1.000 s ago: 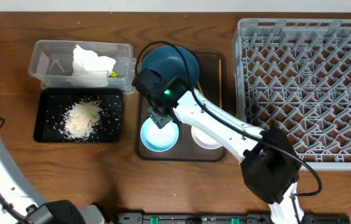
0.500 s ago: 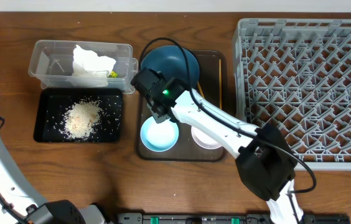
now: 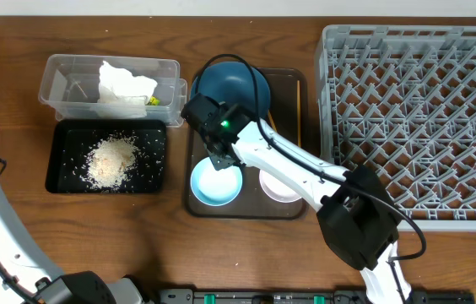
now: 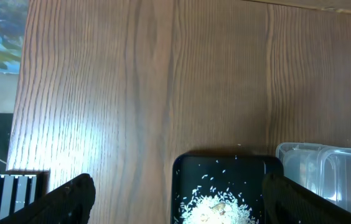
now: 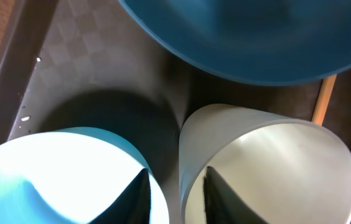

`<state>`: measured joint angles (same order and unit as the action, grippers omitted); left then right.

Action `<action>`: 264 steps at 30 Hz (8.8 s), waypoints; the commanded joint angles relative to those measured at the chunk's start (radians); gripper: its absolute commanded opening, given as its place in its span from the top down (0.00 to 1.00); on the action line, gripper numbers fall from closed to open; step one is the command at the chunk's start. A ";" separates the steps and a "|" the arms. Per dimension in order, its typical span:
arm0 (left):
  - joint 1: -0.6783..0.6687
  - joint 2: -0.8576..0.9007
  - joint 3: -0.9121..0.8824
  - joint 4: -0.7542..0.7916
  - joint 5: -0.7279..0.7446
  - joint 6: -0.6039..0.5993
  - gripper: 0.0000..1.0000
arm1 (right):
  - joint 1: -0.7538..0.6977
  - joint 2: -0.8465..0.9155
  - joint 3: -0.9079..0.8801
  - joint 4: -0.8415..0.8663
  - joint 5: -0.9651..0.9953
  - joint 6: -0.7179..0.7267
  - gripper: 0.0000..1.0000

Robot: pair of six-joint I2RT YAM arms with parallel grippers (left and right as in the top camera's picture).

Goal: Sort waste into correct bins and load items into the dishwasher rack
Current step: 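Reach the right gripper to the brown tray and grasp the white cup, then lift the white cup with the right gripper and carry it to the rack, then lower the white cup upside down into the rack's right side and release, then move the right gripper back to the tray and grasp the white bowl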

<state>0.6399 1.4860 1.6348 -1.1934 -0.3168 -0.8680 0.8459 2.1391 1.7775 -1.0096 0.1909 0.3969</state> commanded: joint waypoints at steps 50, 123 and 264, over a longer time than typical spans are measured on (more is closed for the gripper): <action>0.004 0.008 0.005 -0.003 -0.009 -0.009 0.11 | -1.141 -0.047 0.499 -0.326 -0.606 -0.196 0.99; 0.004 0.008 0.005 -0.003 -0.009 -0.009 0.11 | -1.747 -0.442 -0.334 0.266 -0.954 -0.005 0.57; 0.004 0.008 0.005 -0.003 -0.009 -0.009 0.11 | -0.105 -0.276 -0.285 -0.064 -0.319 -0.116 0.33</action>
<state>0.6399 1.4860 1.6348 -1.1938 -0.3168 -0.8680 0.7071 1.8206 1.4643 -1.0542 -0.1589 0.2584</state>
